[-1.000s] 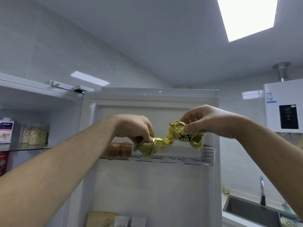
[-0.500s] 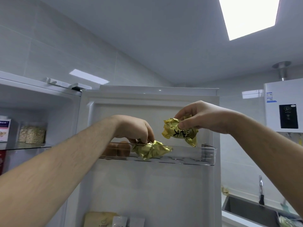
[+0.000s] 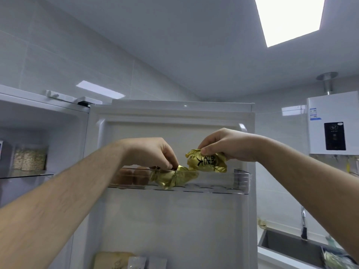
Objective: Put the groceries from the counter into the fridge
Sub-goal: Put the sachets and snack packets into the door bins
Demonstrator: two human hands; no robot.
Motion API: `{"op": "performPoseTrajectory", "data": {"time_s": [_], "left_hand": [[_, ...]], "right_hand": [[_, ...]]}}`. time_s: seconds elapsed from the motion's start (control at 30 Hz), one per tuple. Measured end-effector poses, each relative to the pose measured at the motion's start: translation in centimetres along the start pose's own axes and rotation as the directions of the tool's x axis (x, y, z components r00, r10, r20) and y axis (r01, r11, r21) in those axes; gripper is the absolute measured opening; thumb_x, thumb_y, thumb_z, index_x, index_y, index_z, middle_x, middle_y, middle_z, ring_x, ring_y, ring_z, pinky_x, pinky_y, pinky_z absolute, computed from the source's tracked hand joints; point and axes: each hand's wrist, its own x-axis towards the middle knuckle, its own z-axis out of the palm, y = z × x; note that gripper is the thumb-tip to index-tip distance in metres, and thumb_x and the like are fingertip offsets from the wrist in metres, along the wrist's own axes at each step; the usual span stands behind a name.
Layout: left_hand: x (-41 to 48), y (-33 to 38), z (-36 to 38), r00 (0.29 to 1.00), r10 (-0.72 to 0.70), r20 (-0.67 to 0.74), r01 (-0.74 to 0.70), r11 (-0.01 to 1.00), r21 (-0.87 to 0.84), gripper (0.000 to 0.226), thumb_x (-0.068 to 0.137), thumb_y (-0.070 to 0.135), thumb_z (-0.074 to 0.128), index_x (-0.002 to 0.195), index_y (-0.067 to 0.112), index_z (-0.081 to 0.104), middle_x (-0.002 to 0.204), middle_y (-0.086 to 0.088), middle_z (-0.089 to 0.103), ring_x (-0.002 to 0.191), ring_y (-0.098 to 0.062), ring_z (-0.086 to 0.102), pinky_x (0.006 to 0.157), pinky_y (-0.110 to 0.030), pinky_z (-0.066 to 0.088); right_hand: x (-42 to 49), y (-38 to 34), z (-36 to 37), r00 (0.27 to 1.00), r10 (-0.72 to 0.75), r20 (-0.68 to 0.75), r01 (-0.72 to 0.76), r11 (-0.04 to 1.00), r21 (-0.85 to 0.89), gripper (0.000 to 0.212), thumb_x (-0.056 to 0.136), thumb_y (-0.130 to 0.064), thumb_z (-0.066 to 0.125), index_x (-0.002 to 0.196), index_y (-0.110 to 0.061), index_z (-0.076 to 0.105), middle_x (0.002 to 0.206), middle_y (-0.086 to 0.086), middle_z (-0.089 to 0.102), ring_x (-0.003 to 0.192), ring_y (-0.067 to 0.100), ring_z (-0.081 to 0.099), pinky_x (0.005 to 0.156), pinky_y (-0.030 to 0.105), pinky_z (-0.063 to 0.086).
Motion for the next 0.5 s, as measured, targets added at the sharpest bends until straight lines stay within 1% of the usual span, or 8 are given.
{"op": "performPoseTrajectory", "data": {"time_s": [0.1, 0.17, 0.3, 0.4, 0.43, 0.5], "left_hand": [[-0.1, 0.0, 0.1, 1.0, -0.007, -0.019, 0.008, 1.0, 0.025, 0.027, 0.089, 0.005, 0.06, 0.097, 0.023, 0.079, 0.095, 0.0, 0.077, 0.1, -0.024, 0.069, 0.097, -0.043, 0.053], [0.0, 0.2, 0.1, 0.999, -0.012, -0.032, 0.013, 0.999, 0.038, 0.027, 0.088, 0.005, 0.061, 0.096, 0.023, 0.079, 0.094, 0.0, 0.077, 0.101, -0.025, 0.069, 0.095, -0.043, 0.054], [0.1, 0.6, 0.1, 1.0, -0.01, -0.028, 0.011, 0.998, 0.055, 0.025, 0.087, 0.004, 0.063, 0.098, 0.02, 0.079, 0.092, -0.001, 0.076, 0.092, -0.018, 0.07, 0.087, -0.032, 0.056], [0.4, 0.8, 0.1, 1.0, -0.002, -0.029, 0.005, 0.996, 0.093, 0.024, 0.087, 0.005, 0.063, 0.095, 0.022, 0.079, 0.089, 0.001, 0.076, 0.089, -0.019, 0.07, 0.084, -0.033, 0.056], [0.5, 0.9, 0.2, 1.0, -0.003, -0.031, 0.007, 0.995, 0.103, 0.024, 0.087, 0.005, 0.063, 0.094, 0.022, 0.079, 0.088, 0.001, 0.076, 0.084, -0.017, 0.069, 0.079, -0.031, 0.055], [0.7, 1.1, 0.1, 0.999, -0.01, -0.034, 0.014, 0.992, 0.125, 0.024, 0.088, 0.004, 0.063, 0.094, 0.021, 0.078, 0.084, 0.002, 0.075, 0.076, -0.009, 0.066, 0.068, -0.024, 0.052]], "right_hand": [[0.2, 0.8, 0.0, 1.0, 0.022, -0.001, -0.022, 0.999, 0.032, 0.015, 0.093, -0.016, 0.066, 0.106, -0.012, 0.072, 0.101, 0.011, 0.074, 0.087, 0.022, 0.071, 0.079, 0.033, 0.059], [0.3, 1.3, -0.3, 0.999, 0.042, 0.018, -0.044, 0.994, 0.097, 0.015, 0.093, -0.013, 0.064, 0.106, -0.008, 0.071, 0.102, 0.014, 0.074, 0.088, 0.024, 0.07, 0.08, 0.037, 0.058], [0.5, 1.9, -0.7, 0.98, 0.092, 0.174, -0.125, 0.974, 0.187, 0.019, 0.096, -0.007, 0.057, 0.111, -0.001, 0.067, 0.1, 0.015, 0.071, 0.088, 0.026, 0.067, 0.078, 0.037, 0.056], [0.4, 2.1, -0.7, 0.948, 0.089, 0.305, -0.167, 0.956, 0.24, 0.02, 0.095, -0.004, 0.053, 0.111, 0.0, 0.064, 0.102, 0.016, 0.069, 0.089, 0.027, 0.066, 0.077, 0.034, 0.057], [0.4, 2.1, -0.6, 0.94, 0.081, 0.331, -0.172, 0.952, 0.254, 0.02, 0.094, -0.004, 0.053, 0.111, -0.001, 0.064, 0.102, 0.016, 0.068, 0.088, 0.026, 0.066, 0.075, 0.033, 0.057], [0.3, 2.3, -0.7, 0.94, 0.077, 0.333, -0.177, 0.943, 0.282, 0.02, 0.096, -0.003, 0.051, 0.112, 0.0, 0.063, 0.101, 0.015, 0.068, 0.087, 0.025, 0.066, 0.073, 0.032, 0.057]]}}
